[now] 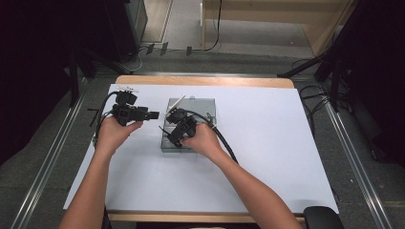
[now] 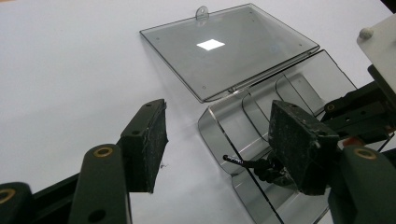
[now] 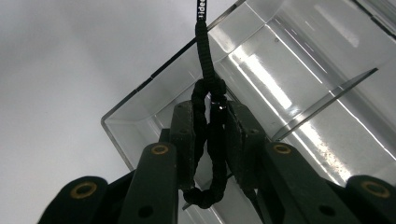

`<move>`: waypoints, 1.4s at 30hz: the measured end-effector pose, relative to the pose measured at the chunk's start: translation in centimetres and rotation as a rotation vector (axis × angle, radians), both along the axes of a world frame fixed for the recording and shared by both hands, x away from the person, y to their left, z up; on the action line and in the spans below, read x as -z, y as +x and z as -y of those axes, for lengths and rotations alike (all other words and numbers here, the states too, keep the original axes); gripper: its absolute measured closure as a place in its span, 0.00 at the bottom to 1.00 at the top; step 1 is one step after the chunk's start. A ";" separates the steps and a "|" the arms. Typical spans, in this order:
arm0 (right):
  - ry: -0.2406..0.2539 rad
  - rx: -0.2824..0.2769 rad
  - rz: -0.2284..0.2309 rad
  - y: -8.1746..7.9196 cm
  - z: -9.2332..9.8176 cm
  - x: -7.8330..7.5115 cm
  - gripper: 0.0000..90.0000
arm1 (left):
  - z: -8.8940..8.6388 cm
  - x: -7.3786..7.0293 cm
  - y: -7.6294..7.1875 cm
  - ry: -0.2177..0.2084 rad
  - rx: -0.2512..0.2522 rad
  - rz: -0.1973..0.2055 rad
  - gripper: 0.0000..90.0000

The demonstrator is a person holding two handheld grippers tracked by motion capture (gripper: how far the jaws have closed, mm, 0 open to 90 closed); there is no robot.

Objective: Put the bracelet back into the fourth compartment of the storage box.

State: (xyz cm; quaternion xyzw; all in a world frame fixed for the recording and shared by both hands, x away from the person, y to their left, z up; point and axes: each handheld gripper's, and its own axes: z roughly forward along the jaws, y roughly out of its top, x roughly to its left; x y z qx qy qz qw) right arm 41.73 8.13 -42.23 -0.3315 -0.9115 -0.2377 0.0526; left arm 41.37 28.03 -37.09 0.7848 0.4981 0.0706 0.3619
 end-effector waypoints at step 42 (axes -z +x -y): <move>0.049 0.000 -0.022 -0.4 -0.4 1.8 0.80 | -0.2 0.3 0.1 0.004 -0.004 -0.010 0.42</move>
